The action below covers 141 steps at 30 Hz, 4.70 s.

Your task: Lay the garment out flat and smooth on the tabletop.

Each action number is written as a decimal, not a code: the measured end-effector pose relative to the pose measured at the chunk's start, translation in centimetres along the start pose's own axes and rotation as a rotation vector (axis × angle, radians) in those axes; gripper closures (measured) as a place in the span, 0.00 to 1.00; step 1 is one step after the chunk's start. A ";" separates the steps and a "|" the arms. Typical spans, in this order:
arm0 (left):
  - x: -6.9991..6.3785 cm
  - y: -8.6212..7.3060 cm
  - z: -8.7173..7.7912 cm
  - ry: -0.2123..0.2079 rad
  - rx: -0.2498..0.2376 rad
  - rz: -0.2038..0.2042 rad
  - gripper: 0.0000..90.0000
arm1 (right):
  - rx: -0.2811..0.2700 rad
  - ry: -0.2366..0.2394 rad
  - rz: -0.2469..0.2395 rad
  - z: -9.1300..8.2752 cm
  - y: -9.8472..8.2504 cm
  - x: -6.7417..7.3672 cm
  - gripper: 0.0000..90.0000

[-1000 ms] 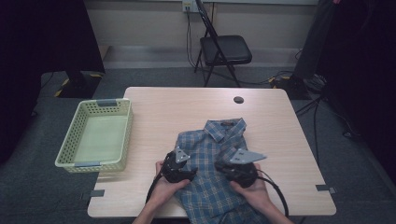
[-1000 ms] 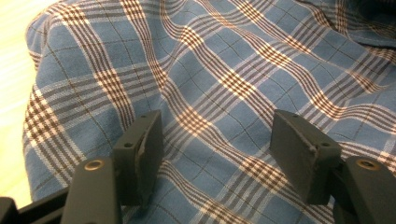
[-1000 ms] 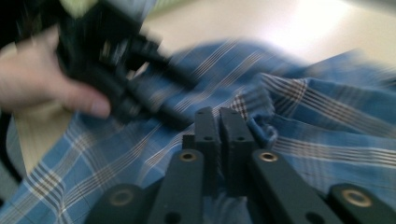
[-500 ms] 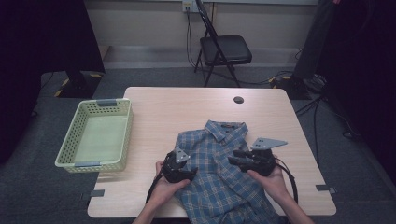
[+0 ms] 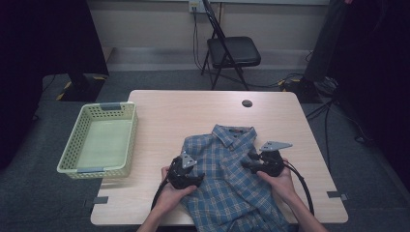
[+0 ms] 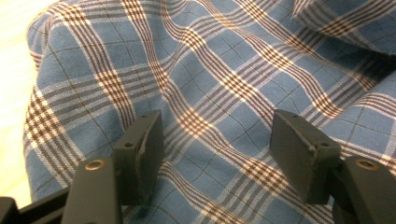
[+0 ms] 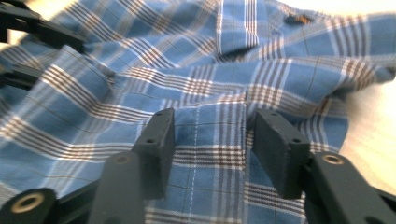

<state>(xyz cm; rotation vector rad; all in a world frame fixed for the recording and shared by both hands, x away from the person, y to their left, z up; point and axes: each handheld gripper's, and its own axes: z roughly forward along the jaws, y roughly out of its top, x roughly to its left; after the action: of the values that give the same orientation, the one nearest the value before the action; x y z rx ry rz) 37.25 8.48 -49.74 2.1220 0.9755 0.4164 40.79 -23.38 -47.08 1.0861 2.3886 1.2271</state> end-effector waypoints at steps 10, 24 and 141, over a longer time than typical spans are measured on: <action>0.0 0.0 0.0 -0.001 0.000 0.002 0.39 | 0.029 -0.070 -0.066 1.3 -1.1 1.2 0.80; 0.0 0.1 0.2 0.013 -0.005 -0.001 0.39 | -0.062 -0.148 -0.002 -2.2 -0.6 -0.6 0.95; 0.5 0.8 -0.7 -0.039 -0.038 -0.035 0.92 | 0.082 -0.275 0.079 -4.9 -6.5 -0.6 0.17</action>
<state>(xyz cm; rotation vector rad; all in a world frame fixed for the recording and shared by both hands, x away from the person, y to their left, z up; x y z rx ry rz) 37.65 8.89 -48.69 2.0684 0.9739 0.3714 35.39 -29.20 -49.18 1.2936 2.2212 0.9391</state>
